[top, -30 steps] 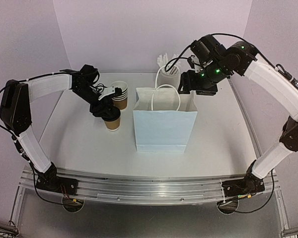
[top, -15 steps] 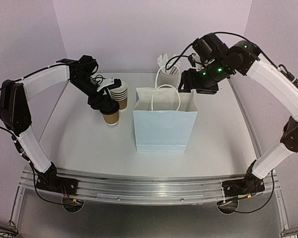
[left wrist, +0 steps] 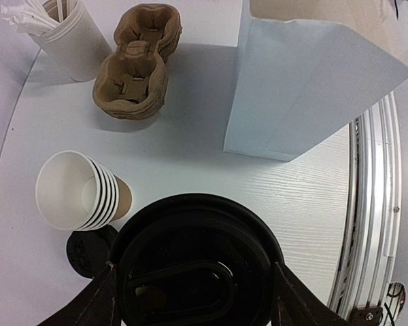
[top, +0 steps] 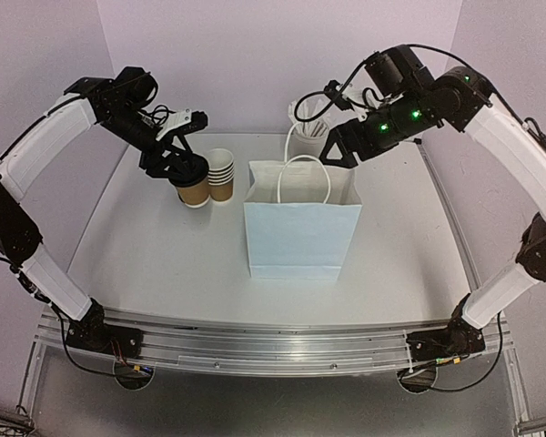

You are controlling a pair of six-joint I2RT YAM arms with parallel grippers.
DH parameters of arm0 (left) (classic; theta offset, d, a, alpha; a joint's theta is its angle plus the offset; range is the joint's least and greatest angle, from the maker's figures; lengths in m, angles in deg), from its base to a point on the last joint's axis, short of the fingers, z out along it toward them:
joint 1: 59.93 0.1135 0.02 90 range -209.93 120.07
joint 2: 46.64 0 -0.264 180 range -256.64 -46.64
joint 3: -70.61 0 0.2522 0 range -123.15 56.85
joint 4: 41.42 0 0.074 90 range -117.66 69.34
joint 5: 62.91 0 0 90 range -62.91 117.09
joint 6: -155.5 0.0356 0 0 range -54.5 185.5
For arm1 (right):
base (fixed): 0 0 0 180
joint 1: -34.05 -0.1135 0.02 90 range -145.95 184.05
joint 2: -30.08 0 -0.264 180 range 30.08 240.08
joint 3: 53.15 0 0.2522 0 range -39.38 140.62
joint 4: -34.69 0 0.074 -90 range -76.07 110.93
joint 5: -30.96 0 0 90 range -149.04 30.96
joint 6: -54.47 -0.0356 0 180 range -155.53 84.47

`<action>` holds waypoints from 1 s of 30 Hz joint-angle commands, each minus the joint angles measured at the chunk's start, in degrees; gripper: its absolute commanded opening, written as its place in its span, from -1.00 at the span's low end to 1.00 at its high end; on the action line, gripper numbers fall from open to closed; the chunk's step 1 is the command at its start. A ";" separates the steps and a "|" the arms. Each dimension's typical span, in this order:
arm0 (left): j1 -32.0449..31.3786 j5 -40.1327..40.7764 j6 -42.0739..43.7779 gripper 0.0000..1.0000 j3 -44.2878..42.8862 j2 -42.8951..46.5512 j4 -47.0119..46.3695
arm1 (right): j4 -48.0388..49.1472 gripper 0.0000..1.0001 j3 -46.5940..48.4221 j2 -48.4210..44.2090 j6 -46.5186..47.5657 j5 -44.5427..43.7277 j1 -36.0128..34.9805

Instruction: Pack the takeout coffee

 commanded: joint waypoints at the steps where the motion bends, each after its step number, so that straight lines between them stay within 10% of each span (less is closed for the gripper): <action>1: -1.18 -1.11 1.19 0.08 -6.05 2.67 6.75 | 1.30 0.57 1.86 0.68 13.30 7.95 3.82; 14: -9.91 0.62 -0.99 0.07 -16.34 2.50 12.89 | 1.51 0.42 -0.64 7.39 21.50 13.80 6.43; 30: -13.57 -0.10 -5.04 0.01 -25.10 2.22 13.30 | 1.84 -0.94 -6.56 4.52 26.38 7.37 2.58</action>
